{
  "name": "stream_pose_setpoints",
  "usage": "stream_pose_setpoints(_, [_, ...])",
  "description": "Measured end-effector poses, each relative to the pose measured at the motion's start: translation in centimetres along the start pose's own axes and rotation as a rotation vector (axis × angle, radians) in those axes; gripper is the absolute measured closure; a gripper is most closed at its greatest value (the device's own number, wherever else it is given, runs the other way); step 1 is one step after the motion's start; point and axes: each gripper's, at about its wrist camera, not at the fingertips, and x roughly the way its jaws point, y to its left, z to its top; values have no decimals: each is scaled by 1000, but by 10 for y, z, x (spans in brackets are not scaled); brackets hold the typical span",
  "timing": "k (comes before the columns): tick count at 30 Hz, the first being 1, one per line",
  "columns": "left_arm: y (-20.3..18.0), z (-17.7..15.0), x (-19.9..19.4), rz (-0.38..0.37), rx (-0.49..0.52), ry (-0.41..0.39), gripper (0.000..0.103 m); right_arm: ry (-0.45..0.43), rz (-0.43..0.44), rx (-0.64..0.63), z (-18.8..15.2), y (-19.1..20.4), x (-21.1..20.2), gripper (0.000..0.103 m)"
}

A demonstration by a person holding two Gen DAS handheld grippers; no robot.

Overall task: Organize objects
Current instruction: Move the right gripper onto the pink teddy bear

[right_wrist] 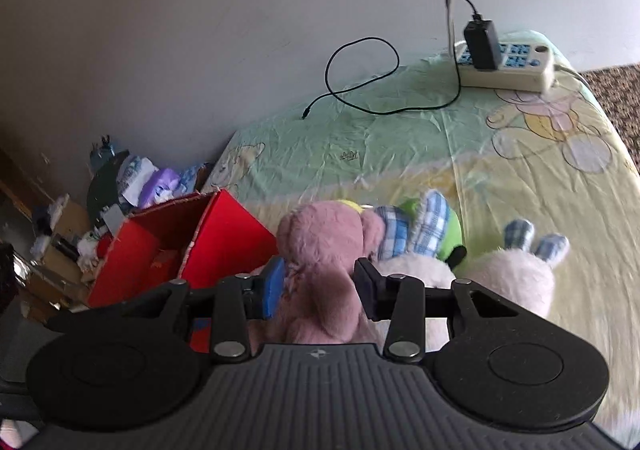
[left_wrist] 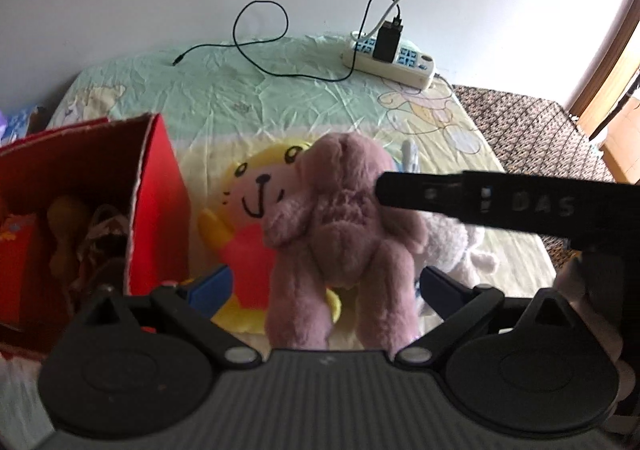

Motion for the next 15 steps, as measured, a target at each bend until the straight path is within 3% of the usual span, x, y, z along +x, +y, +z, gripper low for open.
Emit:
stream_pose_setpoints(7, [-3,11,17,26,40,31,9,65,41,-17,1,-4,25,60])
stream_pose_setpoints(10, [-2,13,24,15,38,45,21,83,80,16,1,-10,31,63])
stream_pose_setpoints(15, [-2,12,29,8,39,59,24,77,113,46,-2,-15,28,71])
